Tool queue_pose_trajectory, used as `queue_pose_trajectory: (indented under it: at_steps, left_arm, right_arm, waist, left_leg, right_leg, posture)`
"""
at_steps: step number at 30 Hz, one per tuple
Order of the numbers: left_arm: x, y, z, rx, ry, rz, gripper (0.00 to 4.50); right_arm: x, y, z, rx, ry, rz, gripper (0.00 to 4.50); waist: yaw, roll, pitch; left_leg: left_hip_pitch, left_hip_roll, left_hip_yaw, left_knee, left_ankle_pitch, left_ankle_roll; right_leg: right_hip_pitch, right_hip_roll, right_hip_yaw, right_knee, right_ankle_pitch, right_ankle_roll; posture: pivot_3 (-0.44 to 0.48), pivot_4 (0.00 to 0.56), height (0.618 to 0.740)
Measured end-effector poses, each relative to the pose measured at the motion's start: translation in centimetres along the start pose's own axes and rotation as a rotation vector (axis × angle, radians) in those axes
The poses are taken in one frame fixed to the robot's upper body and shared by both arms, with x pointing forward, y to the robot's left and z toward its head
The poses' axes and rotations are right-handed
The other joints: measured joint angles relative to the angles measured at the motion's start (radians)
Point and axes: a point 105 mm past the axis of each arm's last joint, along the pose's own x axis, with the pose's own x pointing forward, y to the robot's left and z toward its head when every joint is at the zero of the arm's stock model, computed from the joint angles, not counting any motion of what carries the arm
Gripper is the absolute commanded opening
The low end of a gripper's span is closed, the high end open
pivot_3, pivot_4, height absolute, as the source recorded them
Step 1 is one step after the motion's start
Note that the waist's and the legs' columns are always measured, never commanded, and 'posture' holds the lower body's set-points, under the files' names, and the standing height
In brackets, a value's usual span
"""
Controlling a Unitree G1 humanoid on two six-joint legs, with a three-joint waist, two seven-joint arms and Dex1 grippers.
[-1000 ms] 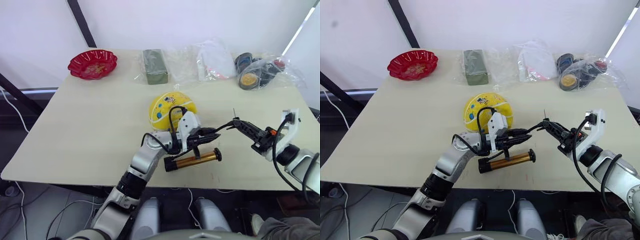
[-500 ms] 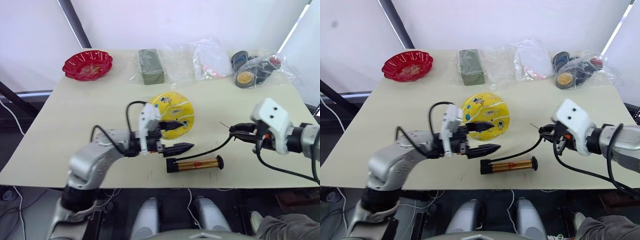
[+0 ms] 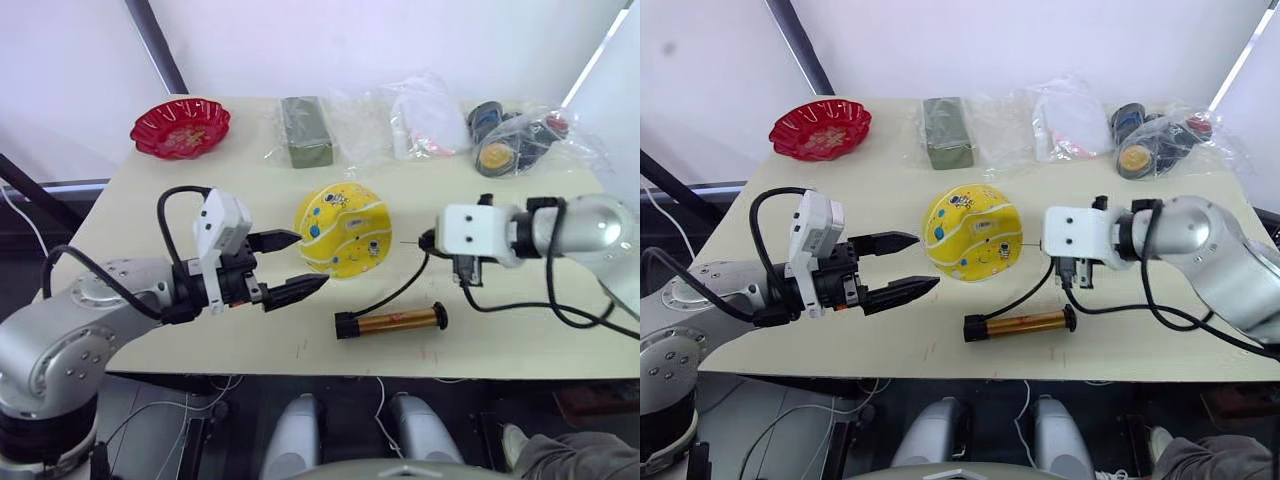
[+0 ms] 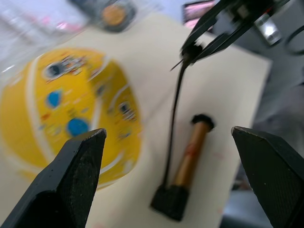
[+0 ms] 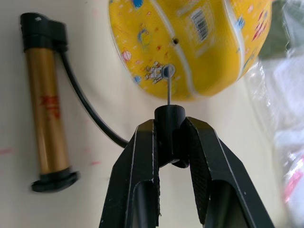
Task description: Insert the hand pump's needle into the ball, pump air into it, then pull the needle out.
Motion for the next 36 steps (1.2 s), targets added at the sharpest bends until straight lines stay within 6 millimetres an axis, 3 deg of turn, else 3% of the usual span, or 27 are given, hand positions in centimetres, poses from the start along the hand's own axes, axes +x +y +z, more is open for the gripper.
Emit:
queue_pose_trajectory:
  at_steps: [3,12,21,25,36]
  left_arm:
    - [0.3,1.1,-0.6,-0.002,0.028,0.100,4.50]
    - [1.7,2.4,-2.2,-0.048,0.068,0.198,4.50]
    - [5.2,2.7,-1.3,-0.017,0.038,0.234,4.50]
    - [6.1,3.9,-1.0,0.007,0.041,0.324,4.50]
    - [5.8,5.6,-1.2,0.059,0.084,0.437,4.50]
  right_arm:
    - [1.2,-0.4,-0.2,-0.031,0.025,0.028,0.30]
    - [2.2,-0.3,0.1,-0.033,0.064,0.071,0.30]
    - [2.4,-0.1,0.4,-0.015,0.110,0.091,0.30]
    - [2.7,0.1,0.5,0.001,0.121,0.095,0.30]
    - [3.2,0.5,1.1,0.012,0.112,0.096,0.30]
  waist:
    - [0.010,0.000,0.000]
    - [0.013,0.000,0.000]
    - [-0.005,0.000,0.000]
    - [-0.011,0.000,0.000]
    - [-0.025,-0.001,0.000]
  left_leg:
    - [-0.001,0.000,-0.001,0.000,0.000,0.000]
    - [-0.001,0.000,0.000,-0.001,0.000,0.000]
    - [0.000,-0.001,0.000,-0.001,0.000,0.000]
    - [0.001,-0.001,0.000,-0.001,0.000,0.000]
    - [0.001,-0.001,0.001,0.000,0.000,0.000]
  right_leg:
    - [0.000,-0.001,-0.001,0.000,0.001,0.000]
    - [0.000,-0.001,-0.001,-0.001,0.002,0.002]
    - [0.000,0.000,0.000,0.001,0.002,0.002]
    - [0.000,0.001,0.001,0.002,0.002,0.001]
    - [0.000,0.000,0.001,0.003,0.002,0.002]
  posture:
    - [0.000,0.150,0.740]
    - [0.000,0.150,0.740]
    - [0.000,0.150,0.740]
    - [0.000,0.150,0.740]
    - [0.000,0.150,0.740]
